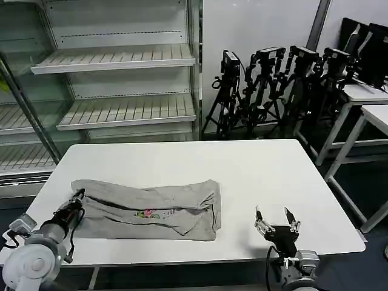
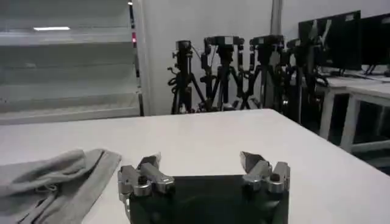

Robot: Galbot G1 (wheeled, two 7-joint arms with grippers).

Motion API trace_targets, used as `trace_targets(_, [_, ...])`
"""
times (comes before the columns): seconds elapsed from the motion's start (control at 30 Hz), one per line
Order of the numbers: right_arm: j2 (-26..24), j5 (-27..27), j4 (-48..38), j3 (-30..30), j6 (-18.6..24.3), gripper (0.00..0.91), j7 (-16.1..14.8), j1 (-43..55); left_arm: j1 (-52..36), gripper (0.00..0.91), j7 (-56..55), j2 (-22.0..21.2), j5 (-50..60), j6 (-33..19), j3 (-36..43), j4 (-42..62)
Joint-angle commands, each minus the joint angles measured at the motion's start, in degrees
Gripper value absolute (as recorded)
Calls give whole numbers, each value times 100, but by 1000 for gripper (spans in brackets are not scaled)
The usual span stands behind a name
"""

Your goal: Fold and organize the clothes.

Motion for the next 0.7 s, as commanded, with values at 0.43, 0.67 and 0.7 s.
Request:
trace_targets(0.43, [90, -58, -25, 73, 14, 907, -10, -149, -1085, 40, -480, -1788, -1806, 150, 2387, -751])
trace_targets(0.67, [84, -36, -57, 112, 42, 907, -24, -145, -1250, 40, -434, -2130, -1140, 112, 3067, -107])
trace_targets(0.7, [83, -31, -61, 115, 47, 907, -26, -144, -1253, 40, -426, -2144, -1083, 108, 3131, -52])
